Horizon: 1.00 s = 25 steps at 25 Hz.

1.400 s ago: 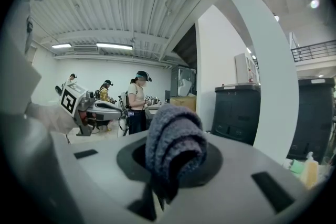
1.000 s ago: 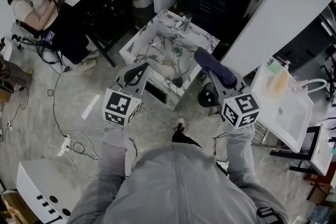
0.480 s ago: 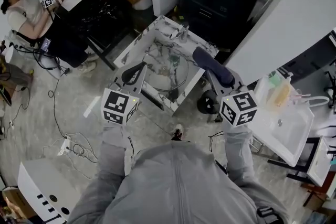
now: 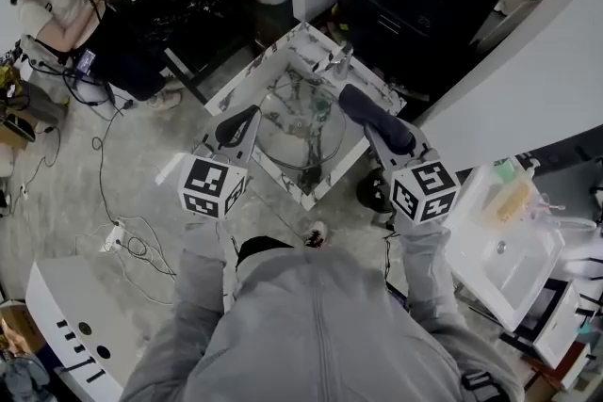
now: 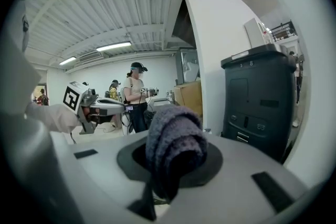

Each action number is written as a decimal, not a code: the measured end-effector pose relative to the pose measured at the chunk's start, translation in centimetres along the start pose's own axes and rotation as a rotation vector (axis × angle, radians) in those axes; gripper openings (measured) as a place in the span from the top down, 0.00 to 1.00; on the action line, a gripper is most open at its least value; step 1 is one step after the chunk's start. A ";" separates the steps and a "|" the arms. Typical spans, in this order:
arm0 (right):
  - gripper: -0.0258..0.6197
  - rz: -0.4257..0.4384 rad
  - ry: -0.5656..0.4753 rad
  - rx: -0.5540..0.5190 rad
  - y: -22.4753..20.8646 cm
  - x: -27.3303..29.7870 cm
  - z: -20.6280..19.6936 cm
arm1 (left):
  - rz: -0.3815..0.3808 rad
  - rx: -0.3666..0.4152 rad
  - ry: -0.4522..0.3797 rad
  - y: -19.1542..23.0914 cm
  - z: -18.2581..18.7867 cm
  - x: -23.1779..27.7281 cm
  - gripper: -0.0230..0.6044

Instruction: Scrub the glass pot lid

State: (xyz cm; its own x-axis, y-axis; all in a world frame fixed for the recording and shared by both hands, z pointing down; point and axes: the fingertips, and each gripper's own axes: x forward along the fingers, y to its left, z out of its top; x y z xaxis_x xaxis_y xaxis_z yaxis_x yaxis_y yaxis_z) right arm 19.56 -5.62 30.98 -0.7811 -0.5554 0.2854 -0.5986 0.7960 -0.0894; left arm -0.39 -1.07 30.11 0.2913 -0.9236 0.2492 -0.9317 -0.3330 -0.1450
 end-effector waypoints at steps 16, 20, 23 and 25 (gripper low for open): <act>0.85 0.032 0.125 0.038 1.1 11.7 -2.2 | -0.011 -0.050 0.105 7.6 -6.5 4.3 0.92; 0.85 0.018 0.163 0.050 1.5 15.2 -2.9 | -0.057 -0.047 0.123 9.4 -8.1 5.8 0.92; 0.85 0.001 0.191 0.064 1.5 17.3 -3.7 | -0.079 -0.066 0.135 10.7 -9.6 6.9 0.92; 0.85 -0.011 0.210 0.074 1.5 18.5 -4.3 | -0.095 -0.080 0.144 11.4 -10.8 7.6 0.92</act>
State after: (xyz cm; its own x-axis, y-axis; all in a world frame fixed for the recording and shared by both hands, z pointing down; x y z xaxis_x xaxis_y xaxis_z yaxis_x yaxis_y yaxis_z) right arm 4.99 -13.61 40.26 -0.7247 -0.4957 0.4787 -0.6245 0.7661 -0.1522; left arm -11.10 -9.81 40.65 0.3504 -0.8499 0.3936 -0.9173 -0.3963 -0.0392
